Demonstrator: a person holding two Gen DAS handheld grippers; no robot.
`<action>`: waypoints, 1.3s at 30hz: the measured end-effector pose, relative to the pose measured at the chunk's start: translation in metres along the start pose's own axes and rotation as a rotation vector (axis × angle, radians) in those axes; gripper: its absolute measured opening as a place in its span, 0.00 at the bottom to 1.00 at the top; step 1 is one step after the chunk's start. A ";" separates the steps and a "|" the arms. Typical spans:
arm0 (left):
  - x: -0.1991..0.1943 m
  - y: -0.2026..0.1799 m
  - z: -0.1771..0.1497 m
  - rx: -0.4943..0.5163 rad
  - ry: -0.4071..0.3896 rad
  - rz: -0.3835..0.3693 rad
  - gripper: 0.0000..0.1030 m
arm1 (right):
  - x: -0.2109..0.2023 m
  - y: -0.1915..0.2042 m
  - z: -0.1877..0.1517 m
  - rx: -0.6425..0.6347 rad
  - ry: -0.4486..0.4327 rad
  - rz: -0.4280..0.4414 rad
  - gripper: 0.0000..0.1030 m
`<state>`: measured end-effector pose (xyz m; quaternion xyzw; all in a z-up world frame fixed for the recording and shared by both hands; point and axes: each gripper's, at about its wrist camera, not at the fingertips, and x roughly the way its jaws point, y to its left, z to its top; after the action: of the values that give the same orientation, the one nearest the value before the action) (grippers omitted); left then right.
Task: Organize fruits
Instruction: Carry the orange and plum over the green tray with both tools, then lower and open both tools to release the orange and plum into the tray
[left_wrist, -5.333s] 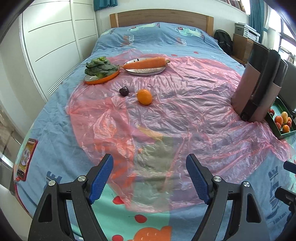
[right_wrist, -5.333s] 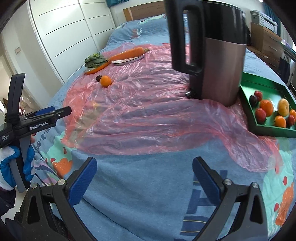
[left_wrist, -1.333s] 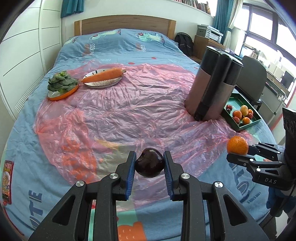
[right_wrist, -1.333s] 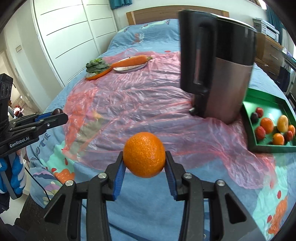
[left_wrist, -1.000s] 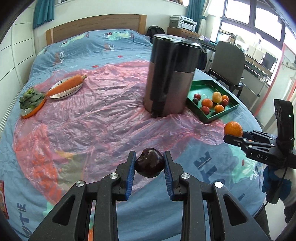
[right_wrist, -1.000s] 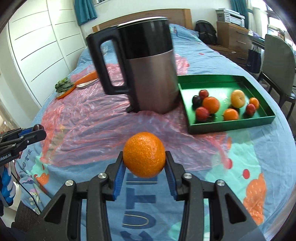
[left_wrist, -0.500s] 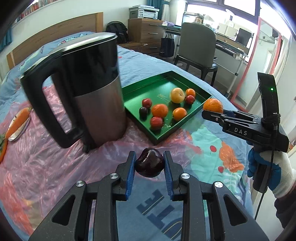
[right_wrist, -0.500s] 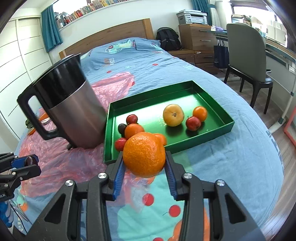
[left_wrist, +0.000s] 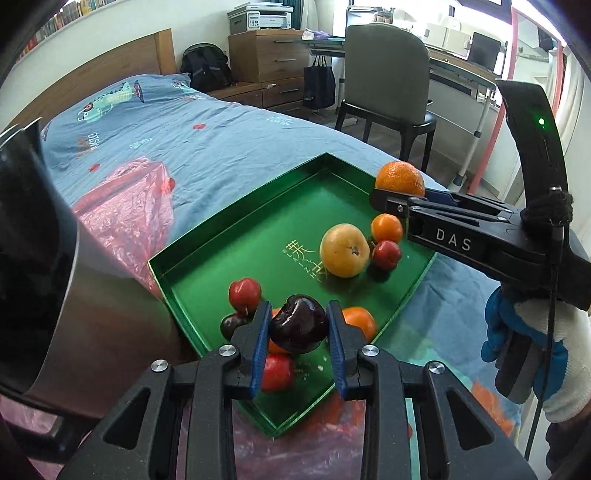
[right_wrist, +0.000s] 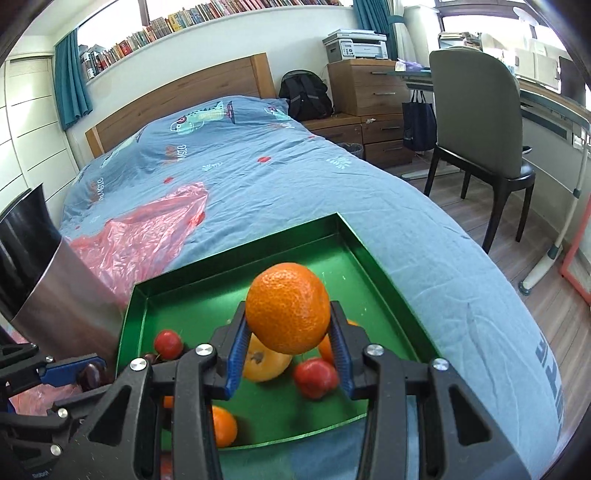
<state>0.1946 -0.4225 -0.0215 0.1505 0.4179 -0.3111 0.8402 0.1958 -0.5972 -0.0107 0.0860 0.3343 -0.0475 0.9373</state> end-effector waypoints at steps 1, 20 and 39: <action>0.007 0.000 0.003 0.003 0.003 0.007 0.24 | 0.008 -0.003 0.004 0.002 0.001 -0.005 0.47; 0.081 -0.011 0.012 0.059 0.070 0.060 0.25 | 0.086 -0.017 0.003 -0.020 0.103 -0.024 0.48; 0.089 -0.007 0.003 0.036 0.101 0.066 0.27 | 0.087 -0.015 0.004 -0.013 0.122 -0.031 0.55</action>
<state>0.2321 -0.4642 -0.0904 0.1947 0.4490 -0.2828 0.8249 0.2629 -0.6151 -0.0644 0.0775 0.3924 -0.0548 0.9149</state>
